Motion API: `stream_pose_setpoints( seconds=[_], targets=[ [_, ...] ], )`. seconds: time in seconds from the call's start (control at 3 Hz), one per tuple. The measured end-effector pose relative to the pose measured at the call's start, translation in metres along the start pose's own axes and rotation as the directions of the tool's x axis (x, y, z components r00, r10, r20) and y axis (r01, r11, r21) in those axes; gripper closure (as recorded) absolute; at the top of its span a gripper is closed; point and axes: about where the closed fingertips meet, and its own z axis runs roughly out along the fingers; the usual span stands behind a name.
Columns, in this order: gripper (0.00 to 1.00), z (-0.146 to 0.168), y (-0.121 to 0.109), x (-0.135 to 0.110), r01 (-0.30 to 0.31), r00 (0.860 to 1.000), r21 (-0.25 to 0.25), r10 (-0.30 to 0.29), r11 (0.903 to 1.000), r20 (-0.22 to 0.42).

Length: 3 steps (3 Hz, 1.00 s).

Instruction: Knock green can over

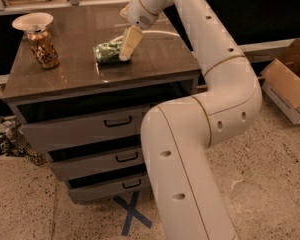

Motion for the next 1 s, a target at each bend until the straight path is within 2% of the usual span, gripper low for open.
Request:
stream_pose_setpoints(
  seconds=[0.33,0.67,1.0],
  targets=[
    [0.00,-0.026,-0.015,0.013,-0.138,0.984,0.072,0.128,0.9879,0.125],
    [0.00,-0.058,-0.029,0.031,-0.290,0.931,0.122,0.251,0.9492,0.264],
    [0.00,-0.102,-0.041,0.042,-0.422,0.861,0.187,0.327,0.8872,0.389]
  ],
)
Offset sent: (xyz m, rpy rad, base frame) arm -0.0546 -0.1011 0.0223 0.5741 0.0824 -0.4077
